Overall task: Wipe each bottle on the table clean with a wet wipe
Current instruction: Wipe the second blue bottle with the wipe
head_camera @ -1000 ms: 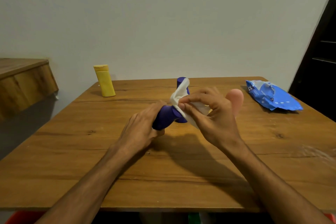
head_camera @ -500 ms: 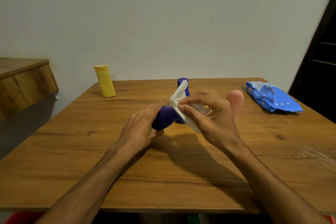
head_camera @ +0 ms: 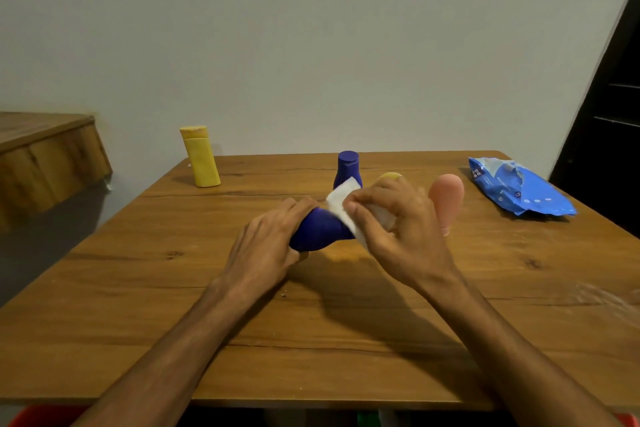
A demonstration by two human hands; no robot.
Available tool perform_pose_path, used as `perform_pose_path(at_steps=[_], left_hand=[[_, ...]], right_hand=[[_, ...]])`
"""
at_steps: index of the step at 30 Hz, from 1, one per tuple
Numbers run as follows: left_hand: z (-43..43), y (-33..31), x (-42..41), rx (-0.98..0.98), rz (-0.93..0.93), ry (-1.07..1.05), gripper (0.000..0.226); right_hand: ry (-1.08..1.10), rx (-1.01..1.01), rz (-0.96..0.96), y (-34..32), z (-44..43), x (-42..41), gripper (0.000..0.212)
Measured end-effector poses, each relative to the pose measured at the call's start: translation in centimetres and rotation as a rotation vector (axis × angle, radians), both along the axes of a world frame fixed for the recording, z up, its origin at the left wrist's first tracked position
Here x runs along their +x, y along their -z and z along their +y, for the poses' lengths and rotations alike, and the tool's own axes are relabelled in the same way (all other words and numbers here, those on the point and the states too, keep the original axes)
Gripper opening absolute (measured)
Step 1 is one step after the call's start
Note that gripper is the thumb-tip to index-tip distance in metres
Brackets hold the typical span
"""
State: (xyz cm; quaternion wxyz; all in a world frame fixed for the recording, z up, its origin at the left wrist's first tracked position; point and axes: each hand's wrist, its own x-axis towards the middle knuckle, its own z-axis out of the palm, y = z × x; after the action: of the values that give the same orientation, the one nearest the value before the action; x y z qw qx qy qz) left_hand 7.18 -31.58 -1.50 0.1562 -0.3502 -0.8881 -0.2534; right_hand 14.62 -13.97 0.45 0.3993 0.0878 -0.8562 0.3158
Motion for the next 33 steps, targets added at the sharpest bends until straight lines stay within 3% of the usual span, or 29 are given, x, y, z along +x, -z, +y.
perform_pose_path(at_steps=[5,11,14,21,25,33], left_hand=[[0.0,0.0,-0.3,0.030,-0.009,-0.013,0.059],[0.0,0.2,-0.5,0.098,-0.094,0.033,0.050],[0.2,0.3,-0.5,0.124,-0.128,0.054,0.052],[-0.9,-0.5,-1.8,0.418,-0.620,0.202,0.057],[-2.0,-1.0,-3.3,0.322,-0.707,0.314,0.062],[-1.2,-2.0,-7.0,0.141,-0.780,0.300,0.050]], right_hand=[[-0.012,-0.261,0.012,-0.5,0.8,0.0,0.017],[-0.154,-0.178,-0.009,-0.4,-0.3,0.4,0.025],[-0.100,-0.206,0.005,-0.2,0.0,0.1,0.021],[0.007,-0.292,0.003,0.4,0.7,-0.4,0.019],[-0.003,-0.296,-0.068,0.6,0.3,-0.4,0.016],[0.030,-0.248,-0.218,1.2,0.1,-0.7,0.013]])
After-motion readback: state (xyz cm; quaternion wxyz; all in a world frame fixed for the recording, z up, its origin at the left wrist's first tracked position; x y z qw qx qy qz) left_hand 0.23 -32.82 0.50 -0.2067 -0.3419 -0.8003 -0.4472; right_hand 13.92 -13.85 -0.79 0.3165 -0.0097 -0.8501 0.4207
